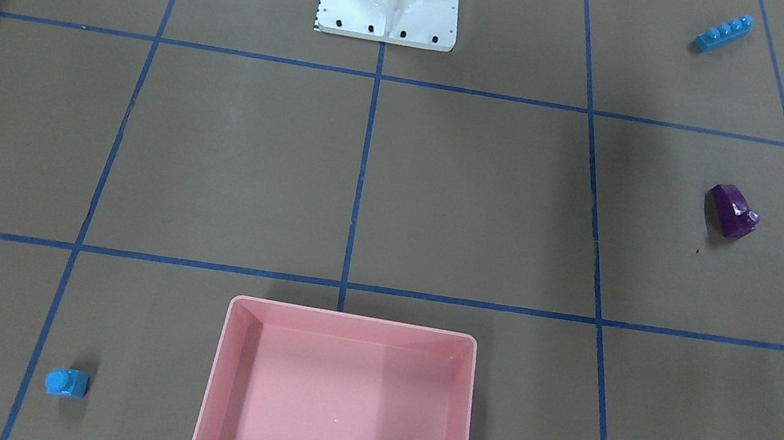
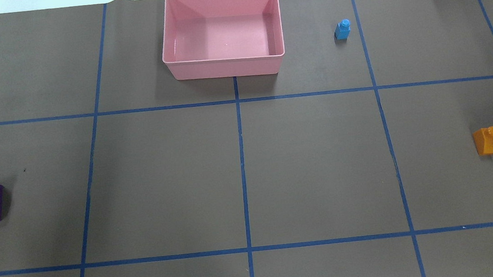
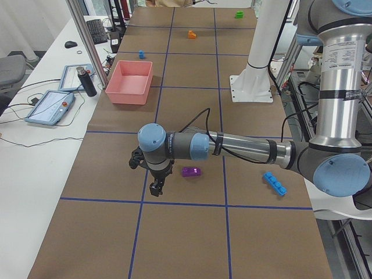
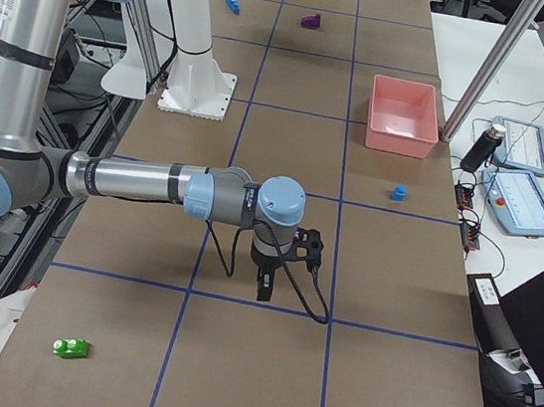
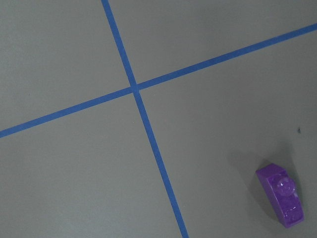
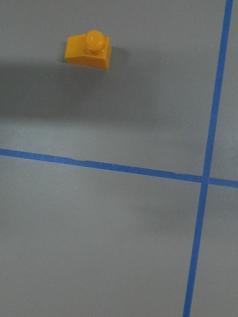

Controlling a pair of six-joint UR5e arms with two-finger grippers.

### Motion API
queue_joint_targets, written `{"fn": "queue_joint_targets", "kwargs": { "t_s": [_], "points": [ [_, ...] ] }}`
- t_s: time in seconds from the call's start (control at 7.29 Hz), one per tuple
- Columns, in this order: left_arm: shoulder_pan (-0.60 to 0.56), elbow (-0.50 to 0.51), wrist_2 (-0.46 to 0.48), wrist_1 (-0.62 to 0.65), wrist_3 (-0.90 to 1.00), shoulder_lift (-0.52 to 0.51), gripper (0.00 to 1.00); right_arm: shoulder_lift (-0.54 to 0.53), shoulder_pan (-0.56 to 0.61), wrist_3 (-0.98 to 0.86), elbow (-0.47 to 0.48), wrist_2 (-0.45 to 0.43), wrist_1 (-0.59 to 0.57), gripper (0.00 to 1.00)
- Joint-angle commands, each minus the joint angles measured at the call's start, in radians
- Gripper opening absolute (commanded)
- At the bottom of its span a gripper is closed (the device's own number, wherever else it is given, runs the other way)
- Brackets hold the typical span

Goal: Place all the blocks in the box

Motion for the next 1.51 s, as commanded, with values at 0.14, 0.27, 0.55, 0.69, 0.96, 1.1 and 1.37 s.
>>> {"fn": "queue_joint_targets", "kwargs": {
  "t_s": [0.14,0.27,0.55,0.69,0.96,1.1,1.37],
  "points": [
    [0.000,0.004,-0.002,-0.072,0.004,0.014,1.00,0.000,-0.013,0.001,0.003,0.000,0.002,1.00],
    [0.000,0.001,-0.005,-0.074,0.004,0.012,1.00,0.000,-0.018,0.014,-0.001,0.003,0.055,1.00],
    [0.000,0.006,-0.005,-0.074,0.001,0.012,1.00,-0.001,-0.138,0.234,-0.007,0.005,0.205,1.00],
    [0.002,0.007,-0.003,-0.074,0.001,0.012,1.00,-0.001,-0.212,0.361,-0.012,0.000,0.300,1.00],
    [0.002,0.010,-0.005,-0.074,0.002,0.012,1.00,-0.001,-0.341,0.581,-0.030,-0.024,0.470,1.00],
    [0.002,0.016,-0.005,-0.074,0.002,0.012,1.00,0.000,-0.404,0.690,-0.056,-0.075,0.582,1.00],
    [0.003,0.017,-0.005,-0.074,0.002,0.012,1.00,0.000,-0.494,0.836,-0.153,-0.165,0.800,1.00]
  ]
}}
